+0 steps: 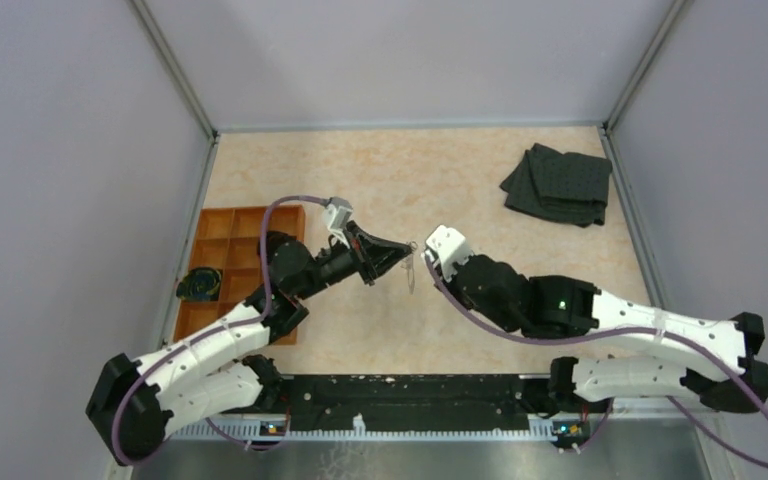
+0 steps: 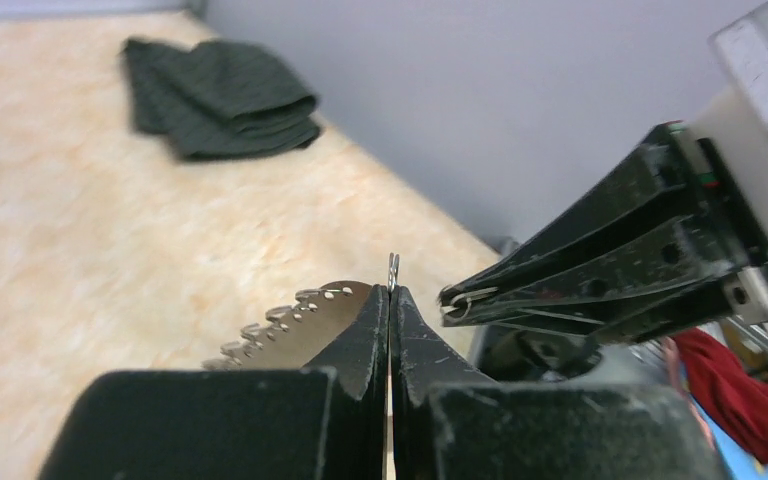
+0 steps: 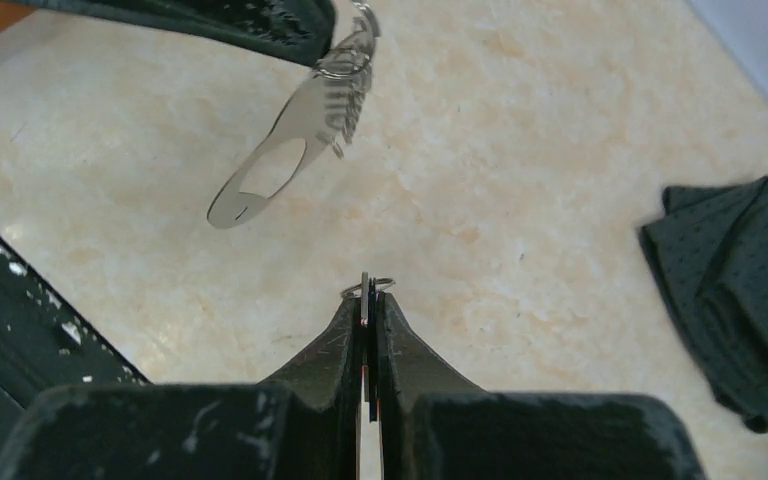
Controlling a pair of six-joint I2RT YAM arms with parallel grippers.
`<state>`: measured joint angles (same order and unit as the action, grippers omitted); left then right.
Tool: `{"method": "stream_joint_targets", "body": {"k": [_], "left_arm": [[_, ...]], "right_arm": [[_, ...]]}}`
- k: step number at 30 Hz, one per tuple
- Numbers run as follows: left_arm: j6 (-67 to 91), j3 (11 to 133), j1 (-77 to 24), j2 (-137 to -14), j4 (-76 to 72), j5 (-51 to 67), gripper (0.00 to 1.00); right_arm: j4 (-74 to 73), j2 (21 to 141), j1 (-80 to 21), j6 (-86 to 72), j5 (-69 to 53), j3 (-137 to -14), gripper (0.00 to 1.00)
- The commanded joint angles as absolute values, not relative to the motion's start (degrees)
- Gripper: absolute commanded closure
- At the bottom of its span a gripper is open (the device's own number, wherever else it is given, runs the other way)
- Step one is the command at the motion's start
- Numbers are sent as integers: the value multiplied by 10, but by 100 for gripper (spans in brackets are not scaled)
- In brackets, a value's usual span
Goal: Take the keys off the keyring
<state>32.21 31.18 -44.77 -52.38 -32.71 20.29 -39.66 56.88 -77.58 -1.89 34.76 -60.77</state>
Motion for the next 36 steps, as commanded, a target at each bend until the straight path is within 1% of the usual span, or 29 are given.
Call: {"method": "stream_joint_targets", "body": {"k": [1, 7, 12, 15, 21, 31, 36], "left_arm": [[337, 332, -421, -578, -283, 141, 100], [341, 403, -401, -690, -260, 123, 100], [353, 462, -386, -796, -251, 123, 100], [358, 479, -378, -838, -254, 125, 100], [361, 470, -355, -873, -241, 127, 100], [370, 348, -346, -841, -232, 97, 100], [370, 314, -341, -830, -231, 69, 100]], "right_arm": [[-250, 568, -653, -82, 207, -553, 100], [-133, 599, -463, -171, 59, -456, 100], [-68, 645, -381, -202, 14, -412, 100], [-30, 669, -343, -212, 2, -392, 100], [11, 707, -322, -222, 3, -375, 100], [41, 729, -321, -246, 22, -342, 100], [45, 735, -322, -255, 27, -332, 100]]}}
